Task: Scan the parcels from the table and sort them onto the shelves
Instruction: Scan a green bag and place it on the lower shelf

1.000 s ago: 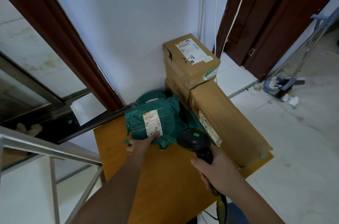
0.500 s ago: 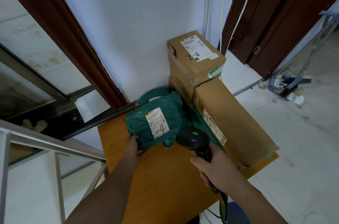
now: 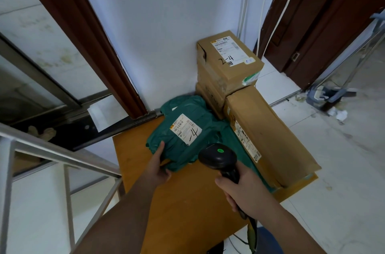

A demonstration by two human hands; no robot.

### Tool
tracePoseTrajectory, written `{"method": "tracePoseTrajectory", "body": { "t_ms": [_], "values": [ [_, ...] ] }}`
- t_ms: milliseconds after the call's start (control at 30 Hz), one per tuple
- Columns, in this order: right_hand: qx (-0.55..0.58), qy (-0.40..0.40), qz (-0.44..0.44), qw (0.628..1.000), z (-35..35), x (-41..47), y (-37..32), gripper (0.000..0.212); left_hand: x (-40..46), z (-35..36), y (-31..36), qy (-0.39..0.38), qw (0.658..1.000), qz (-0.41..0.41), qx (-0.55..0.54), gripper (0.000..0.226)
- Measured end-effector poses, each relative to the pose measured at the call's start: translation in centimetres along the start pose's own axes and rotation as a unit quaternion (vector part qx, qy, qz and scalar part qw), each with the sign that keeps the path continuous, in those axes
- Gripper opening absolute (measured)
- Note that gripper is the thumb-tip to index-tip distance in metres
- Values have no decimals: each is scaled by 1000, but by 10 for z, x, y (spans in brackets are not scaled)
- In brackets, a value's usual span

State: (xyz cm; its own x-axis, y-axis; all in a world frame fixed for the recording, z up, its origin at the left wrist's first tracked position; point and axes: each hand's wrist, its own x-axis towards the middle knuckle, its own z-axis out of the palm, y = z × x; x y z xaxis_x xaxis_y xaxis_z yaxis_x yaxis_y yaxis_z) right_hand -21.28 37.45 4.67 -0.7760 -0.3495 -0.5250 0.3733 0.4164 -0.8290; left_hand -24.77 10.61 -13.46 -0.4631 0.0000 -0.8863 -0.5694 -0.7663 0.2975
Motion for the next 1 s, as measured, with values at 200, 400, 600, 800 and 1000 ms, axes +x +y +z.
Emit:
{"method": "tracePoseTrajectory", "body": {
  "t_ms": [200,400,600,800,1000],
  "values": [
    [-3,2,1,1000,1,-6,2,10,6,7,-5,-18,1000,5,21,85],
    [0,17,-10,1000,5,-8,0,9,-7,13,-5,2,993,61,98,74],
    [-22,75,-47,996,18,-5,-11,10,-27,1,6,-2,970,153,190,100],
    [-51,97,-49,993,39,-1,-17,11,-50,-24,6,-34,958,161,233,107],
    [-44,87,-33,995,63,-10,-18,10,-66,-42,-2,-50,970,156,179,83]
  ]
}}
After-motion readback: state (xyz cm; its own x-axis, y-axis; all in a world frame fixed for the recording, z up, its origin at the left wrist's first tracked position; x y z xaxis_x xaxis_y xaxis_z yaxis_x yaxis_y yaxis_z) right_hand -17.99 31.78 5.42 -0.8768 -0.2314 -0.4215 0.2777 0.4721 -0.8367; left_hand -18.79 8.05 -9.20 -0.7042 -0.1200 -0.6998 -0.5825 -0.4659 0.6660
